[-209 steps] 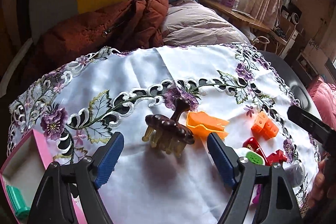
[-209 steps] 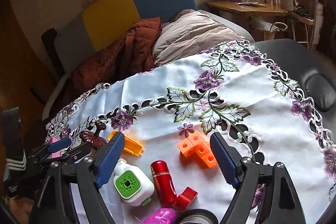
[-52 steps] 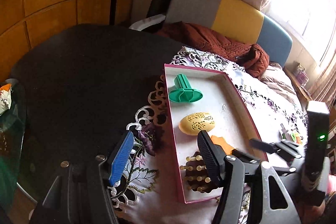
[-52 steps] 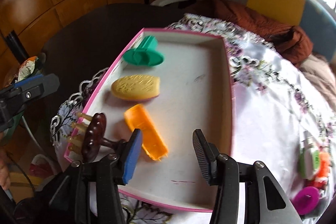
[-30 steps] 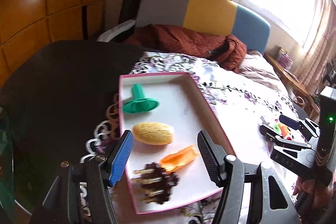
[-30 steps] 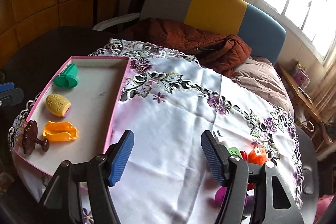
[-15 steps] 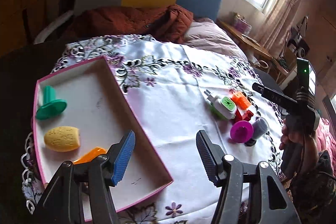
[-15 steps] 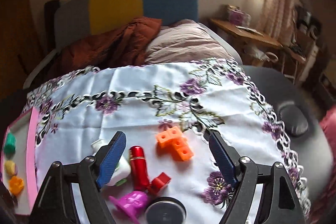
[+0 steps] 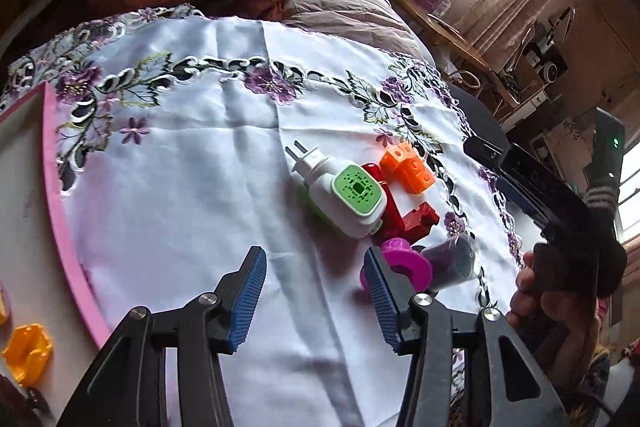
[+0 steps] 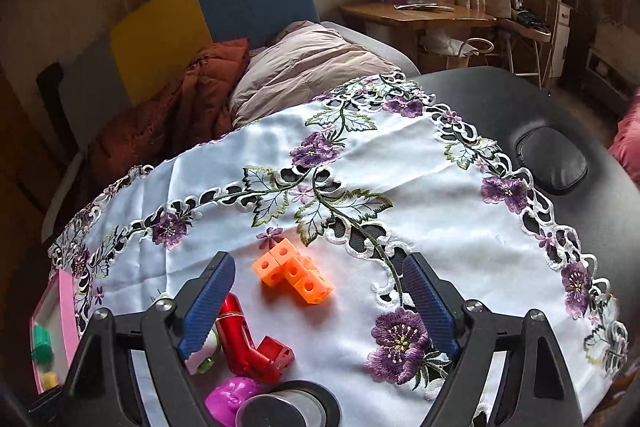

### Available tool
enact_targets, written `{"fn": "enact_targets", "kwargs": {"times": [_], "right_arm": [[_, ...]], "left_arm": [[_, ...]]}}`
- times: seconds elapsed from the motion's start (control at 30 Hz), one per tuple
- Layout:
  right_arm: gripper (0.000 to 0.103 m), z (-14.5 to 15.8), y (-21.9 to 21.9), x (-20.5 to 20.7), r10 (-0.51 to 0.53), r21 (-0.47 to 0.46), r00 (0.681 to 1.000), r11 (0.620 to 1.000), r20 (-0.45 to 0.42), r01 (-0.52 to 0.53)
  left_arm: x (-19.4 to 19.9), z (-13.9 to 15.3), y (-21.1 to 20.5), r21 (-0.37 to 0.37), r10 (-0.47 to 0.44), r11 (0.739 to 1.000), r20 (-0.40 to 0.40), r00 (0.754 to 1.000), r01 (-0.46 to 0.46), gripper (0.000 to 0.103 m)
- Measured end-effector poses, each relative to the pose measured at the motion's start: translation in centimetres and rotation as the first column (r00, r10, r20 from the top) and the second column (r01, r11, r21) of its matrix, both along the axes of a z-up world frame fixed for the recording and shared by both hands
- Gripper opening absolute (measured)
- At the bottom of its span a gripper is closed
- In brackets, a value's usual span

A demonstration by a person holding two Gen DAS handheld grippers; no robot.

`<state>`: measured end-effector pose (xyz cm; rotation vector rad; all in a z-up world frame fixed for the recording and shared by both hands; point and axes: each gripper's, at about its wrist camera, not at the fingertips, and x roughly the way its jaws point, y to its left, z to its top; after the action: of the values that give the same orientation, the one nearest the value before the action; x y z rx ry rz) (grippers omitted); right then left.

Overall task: Organize rigid objects
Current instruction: 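Move both tools back to the toys and grasp the white-green plug with the left gripper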

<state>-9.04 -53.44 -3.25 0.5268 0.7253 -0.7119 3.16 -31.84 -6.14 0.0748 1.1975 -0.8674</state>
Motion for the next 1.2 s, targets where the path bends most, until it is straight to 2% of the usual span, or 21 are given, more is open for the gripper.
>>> {"fn": "enact_targets", "kwargs": {"times": [0.07, 0.2, 0.3, 0.47, 0.53, 0.57, 0.6, 0.7, 0.83, 0.93, 1.0, 1.1, 1.2], "right_arm": [[0.087, 0.0, -0.2, -0.1, -0.009, 0.008, 1.000, 1.000, 0.003, 0.009], [0.087, -0.2, -0.9, -0.5, -0.038, 0.040, 0.999, 0.998, 0.017, 0.037], [0.087, -0.3, -1.4, -0.8, -0.056, 0.067, 0.998, 0.996, 0.025, 0.054], [0.088, -0.6, -2.2, -1.2, -0.088, 0.103, 0.995, 0.991, 0.038, 0.083], [0.088, -0.7, -2.4, -1.3, -0.093, 0.113, 0.995, 0.990, 0.037, 0.088], [0.088, -0.9, -2.4, -1.3, -0.092, 0.117, 0.995, 0.989, 0.035, 0.087], [0.088, -0.9, -2.4, -1.3, -0.089, 0.119, 0.995, 0.989, 0.033, 0.085], [0.088, -1.1, -2.5, -1.3, -0.085, 0.121, 0.996, 0.989, 0.031, 0.080], [0.088, -1.4, -2.7, -1.4, -0.095, 0.132, 0.995, 0.987, 0.021, 0.091], [0.088, -1.7, -3.1, -1.7, -0.111, 0.151, 0.994, 0.983, 0.020, 0.107], [0.088, -1.8, -3.2, -1.8, -0.122, 0.159, 0.992, 0.980, 0.019, 0.118], [0.088, -2.1, -3.5, -2.1, -0.138, 0.174, 0.990, 0.976, 0.017, 0.133], [0.088, -2.8, -3.9, -2.3, -0.157, 0.202, 0.988, 0.967, 0.008, 0.152]], "left_arm": [[0.7, -0.7, -1.6, 0.001, 0.010, 1.000, -0.038, 0.999, -0.010, 0.053], [2.2, -1.8, -4.0, -0.009, 0.059, 0.998, -0.119, 0.991, -0.061, 0.066], [3.0, -2.1, -5.6, 0.008, 0.090, 0.996, -0.118, 0.989, -0.089, 0.076], [4.1, -3.8, -7.5, 0.052, 0.141, 0.990, -0.153, 0.978, -0.135, 0.076], [4.1, -4.4, -8.3, 0.084, 0.139, 0.988, -0.141, 0.980, -0.128, 0.074], [3.9, -4.7, -8.5, 0.102, 0.126, 0.988, -0.121, 0.985, -0.113, 0.069], [3.7, -4.5, -8.4, 0.095, 0.107, 0.991, -0.093, 0.990, -0.098, 0.060], [3.4, -4.3, -8.0, 0.092, 0.028, 0.996, -0.066, 0.997, -0.022, 0.057], [2.9, -3.8, -6.6, 0.105, -0.074, 0.992, -0.008, 0.997, 0.075, 0.056], [2.2, -3.7, -5.4, 0.120, -0.152, 0.982, 0.025, 0.988, 0.148, 0.056], [2.1, -3.8, -4.9, 0.121, -0.151, 0.982, 0.044, 0.988, 0.145, 0.057], [2.2, -4.4, -5.2, 0.118, -0.145, 0.983, 0.001, 0.989, 0.144, 0.056], [1.3, -4.5, -5.9, 0.161, -0.150, 0.978, 0.072, 0.986, 0.137, 0.055]]}}
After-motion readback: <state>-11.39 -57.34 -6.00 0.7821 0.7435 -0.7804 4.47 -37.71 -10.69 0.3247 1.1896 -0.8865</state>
